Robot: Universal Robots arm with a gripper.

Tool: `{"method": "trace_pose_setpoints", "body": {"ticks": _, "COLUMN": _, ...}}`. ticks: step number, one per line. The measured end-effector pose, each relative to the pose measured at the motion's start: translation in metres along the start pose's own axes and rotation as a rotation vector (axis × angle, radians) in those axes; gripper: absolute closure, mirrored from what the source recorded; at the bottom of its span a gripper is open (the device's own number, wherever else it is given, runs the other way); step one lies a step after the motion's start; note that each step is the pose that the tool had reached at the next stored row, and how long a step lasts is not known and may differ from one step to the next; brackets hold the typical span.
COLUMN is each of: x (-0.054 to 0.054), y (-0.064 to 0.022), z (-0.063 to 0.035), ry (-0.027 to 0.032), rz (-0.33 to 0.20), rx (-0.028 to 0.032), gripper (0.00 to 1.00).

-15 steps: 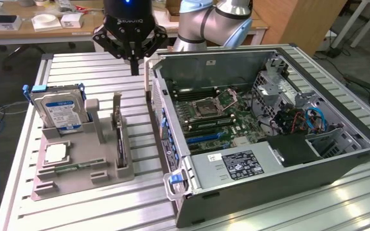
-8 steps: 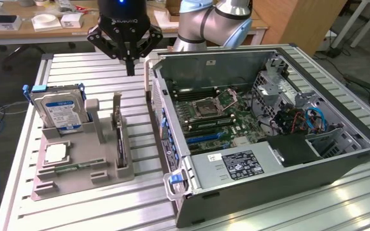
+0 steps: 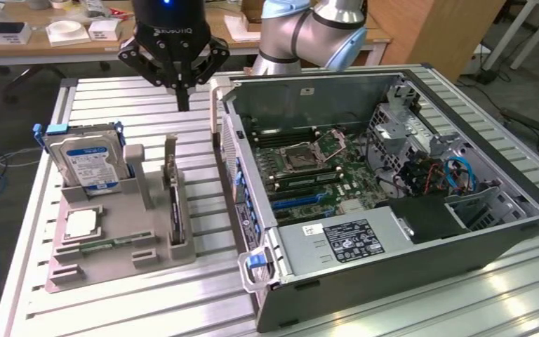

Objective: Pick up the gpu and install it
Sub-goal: 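Reach for the gpu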

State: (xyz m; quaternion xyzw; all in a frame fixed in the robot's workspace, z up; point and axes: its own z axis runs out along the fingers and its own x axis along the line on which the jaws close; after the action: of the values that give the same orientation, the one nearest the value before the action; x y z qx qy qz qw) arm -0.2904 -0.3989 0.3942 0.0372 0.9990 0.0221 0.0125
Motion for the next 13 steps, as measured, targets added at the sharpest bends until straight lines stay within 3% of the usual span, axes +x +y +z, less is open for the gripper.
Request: {"method": "trace_pose_setpoints", "body": {"ticks": 13, "x": 0.019, "y": -0.0014, "z": -0.0005, "ry": 0.0001, "rz": 0.000, "rx": 0.0001, "gripper": 0.90}}
